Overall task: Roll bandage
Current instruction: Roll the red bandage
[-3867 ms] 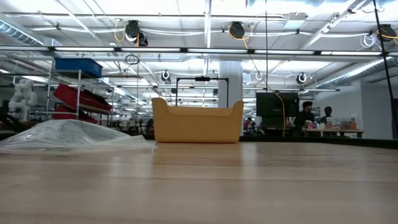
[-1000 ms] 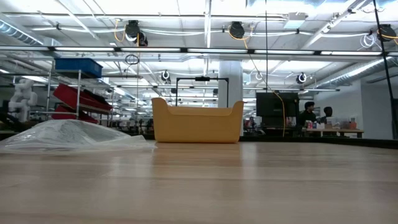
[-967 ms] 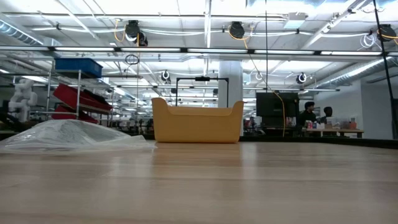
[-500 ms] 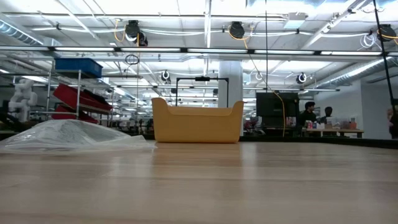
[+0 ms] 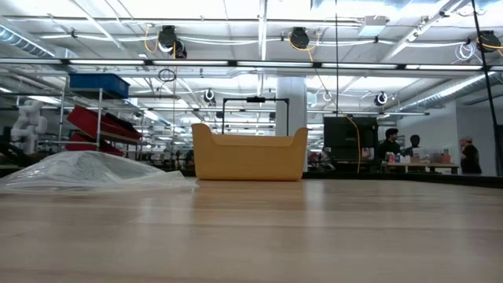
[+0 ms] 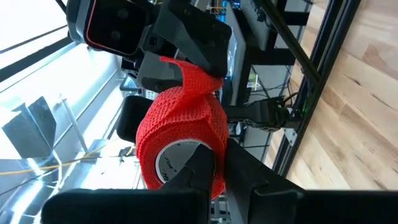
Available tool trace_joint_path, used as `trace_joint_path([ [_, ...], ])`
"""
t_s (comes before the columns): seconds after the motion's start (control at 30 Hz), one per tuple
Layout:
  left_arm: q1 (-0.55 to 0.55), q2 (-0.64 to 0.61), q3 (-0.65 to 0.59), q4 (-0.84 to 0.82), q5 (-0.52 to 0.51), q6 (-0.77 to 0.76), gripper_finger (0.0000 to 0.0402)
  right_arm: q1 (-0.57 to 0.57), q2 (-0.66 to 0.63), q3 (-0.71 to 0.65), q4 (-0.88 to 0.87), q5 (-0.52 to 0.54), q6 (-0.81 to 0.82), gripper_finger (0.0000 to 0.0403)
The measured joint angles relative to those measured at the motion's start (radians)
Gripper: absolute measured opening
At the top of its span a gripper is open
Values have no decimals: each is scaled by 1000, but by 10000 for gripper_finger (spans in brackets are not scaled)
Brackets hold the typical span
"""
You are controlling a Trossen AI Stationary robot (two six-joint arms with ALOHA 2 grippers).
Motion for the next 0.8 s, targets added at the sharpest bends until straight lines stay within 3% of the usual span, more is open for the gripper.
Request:
trace_joint_path([
  [0.37,1,0,0,-2,-18,-27,27,5,0,-2,31,14,-56,7],
  [0.8,2,0,0,-15,-27,-26,27,20,0,-2,62,15,-41,96],
])
